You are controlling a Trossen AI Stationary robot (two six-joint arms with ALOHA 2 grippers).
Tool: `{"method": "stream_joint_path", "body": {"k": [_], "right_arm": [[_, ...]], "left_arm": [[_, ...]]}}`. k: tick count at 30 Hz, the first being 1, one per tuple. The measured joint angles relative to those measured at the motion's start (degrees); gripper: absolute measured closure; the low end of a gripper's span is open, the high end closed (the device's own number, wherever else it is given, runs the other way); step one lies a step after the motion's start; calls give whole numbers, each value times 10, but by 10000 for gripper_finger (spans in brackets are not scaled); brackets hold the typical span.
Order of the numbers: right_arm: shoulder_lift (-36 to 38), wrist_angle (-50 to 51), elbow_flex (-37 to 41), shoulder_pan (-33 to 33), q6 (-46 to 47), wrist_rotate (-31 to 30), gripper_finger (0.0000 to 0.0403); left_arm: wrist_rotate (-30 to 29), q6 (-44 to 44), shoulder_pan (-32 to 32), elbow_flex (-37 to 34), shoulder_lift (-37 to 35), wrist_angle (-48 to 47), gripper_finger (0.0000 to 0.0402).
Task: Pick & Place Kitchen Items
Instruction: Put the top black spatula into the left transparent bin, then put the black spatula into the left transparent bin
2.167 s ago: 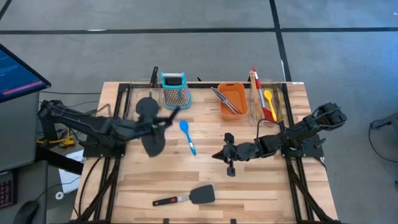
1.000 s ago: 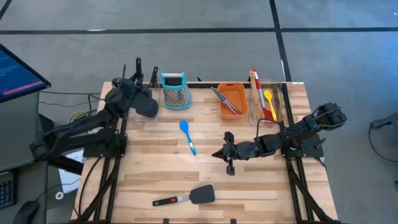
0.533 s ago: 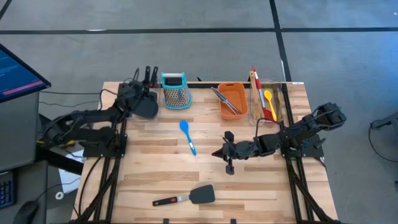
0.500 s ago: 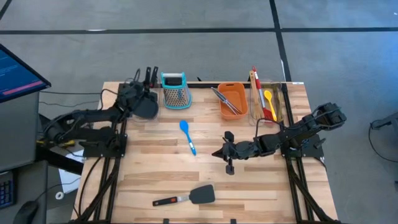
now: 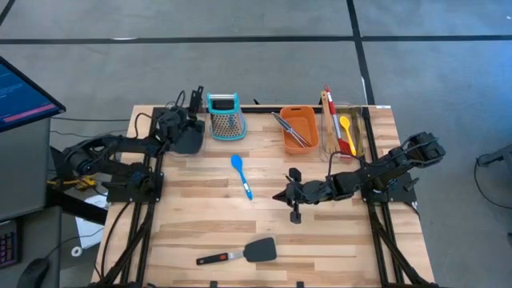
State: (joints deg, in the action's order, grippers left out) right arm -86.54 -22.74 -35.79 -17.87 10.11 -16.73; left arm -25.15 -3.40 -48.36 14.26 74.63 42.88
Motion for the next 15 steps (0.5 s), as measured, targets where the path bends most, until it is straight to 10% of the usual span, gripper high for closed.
{"method": "stream_joint_path", "body": {"k": [8,15], "right_arm": [[0,0,0,0,0,2,403],[0,0,0,0,0,2,403]], "left_arm": [[4,-2,0,0,-46,46,183],[118,0,29,0,-175,49,200]]}}
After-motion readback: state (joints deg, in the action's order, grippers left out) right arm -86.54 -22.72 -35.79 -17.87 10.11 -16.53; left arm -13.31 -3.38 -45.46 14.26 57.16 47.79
